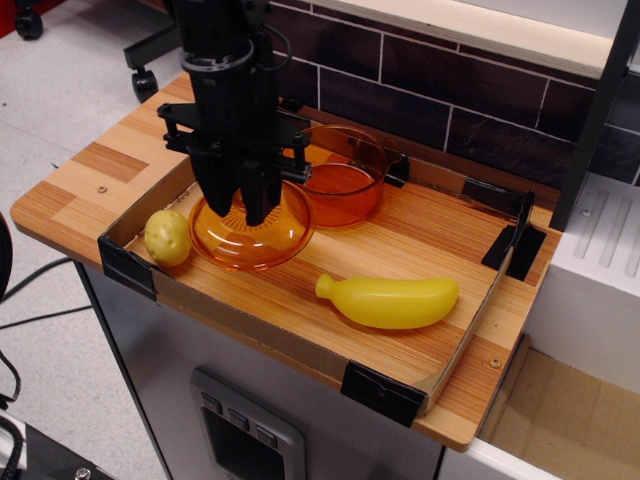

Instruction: Take lid off pot

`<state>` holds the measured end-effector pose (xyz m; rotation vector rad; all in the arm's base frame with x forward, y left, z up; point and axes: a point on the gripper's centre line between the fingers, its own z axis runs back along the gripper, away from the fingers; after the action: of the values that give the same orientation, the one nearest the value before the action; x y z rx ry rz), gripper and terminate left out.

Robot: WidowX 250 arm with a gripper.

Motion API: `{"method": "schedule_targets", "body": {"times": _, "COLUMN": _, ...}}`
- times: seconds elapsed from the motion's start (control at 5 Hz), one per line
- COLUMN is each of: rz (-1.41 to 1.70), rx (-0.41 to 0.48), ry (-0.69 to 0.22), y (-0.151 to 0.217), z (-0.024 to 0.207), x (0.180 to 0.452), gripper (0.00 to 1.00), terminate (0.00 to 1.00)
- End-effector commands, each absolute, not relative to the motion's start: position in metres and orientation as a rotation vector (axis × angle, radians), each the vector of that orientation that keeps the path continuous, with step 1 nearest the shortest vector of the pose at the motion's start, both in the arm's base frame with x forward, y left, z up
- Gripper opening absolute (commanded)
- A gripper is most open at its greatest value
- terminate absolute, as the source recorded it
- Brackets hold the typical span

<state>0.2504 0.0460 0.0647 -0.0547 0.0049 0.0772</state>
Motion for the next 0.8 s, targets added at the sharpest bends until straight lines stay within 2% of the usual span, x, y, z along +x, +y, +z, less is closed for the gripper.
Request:
{"method": "schedule_targets", "body": {"times": 0.0, "rz": 0.074, "rx": -0.018, "ry": -0.037, "y": 0.052, "z": 0.067, "x": 0.256, "gripper": 0.0, "terminate": 0.0}}
{"method": "schedule_targets", "body": {"times": 0.6, "rz": 0.069, "rx": 0.014, "ry": -0.028, "y": 0.051, "z": 0.047, "x": 0.259, "gripper": 0.0, "terminate": 0.0}}
